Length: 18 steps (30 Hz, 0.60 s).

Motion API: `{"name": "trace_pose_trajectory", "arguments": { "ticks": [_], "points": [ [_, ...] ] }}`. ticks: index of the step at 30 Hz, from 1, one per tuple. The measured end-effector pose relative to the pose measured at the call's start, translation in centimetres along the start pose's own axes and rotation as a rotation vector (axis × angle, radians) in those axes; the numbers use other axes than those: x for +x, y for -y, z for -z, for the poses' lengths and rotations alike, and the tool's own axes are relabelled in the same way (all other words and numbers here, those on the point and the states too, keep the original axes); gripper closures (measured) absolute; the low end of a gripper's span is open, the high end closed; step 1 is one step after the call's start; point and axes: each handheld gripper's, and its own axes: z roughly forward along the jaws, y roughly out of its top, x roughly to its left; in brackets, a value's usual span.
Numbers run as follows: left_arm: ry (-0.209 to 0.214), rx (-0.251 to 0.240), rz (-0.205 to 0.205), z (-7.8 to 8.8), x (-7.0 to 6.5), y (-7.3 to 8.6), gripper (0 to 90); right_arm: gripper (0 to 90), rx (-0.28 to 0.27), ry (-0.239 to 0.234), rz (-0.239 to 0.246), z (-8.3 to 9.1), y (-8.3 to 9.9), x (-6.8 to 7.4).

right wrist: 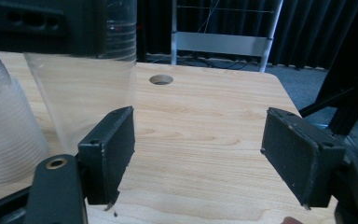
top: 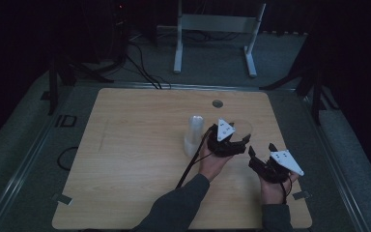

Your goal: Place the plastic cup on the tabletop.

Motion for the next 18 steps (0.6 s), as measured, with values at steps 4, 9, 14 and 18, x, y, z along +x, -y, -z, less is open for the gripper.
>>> {"name": "trace_pose_trajectory", "arguments": {
  "ticks": [4,9,14,18],
  "points": [
    [-0.001,0.003,0.000,0.1,0.1,0.3,28.9,25.3,-0.005,0.001,0.000,0.0,0.0,0.0],
    [-0.004,0.007,-0.004,0.1,0.2,0.7,29.0,25.3,-0.002,0.004,-0.004,0.0,0.0,-0.1],
    [-0.009,0.001,-0.009,0.3,0.1,1.1,29.0,25.3,-0.003,0.006,-0.005,0.1,0.0,-0.1],
    [-0.013,0.000,-0.014,0.4,0.2,1.3,29.0,25.3,-0.003,0.006,-0.005,0.1,0.0,-0.1]
  ]
}}
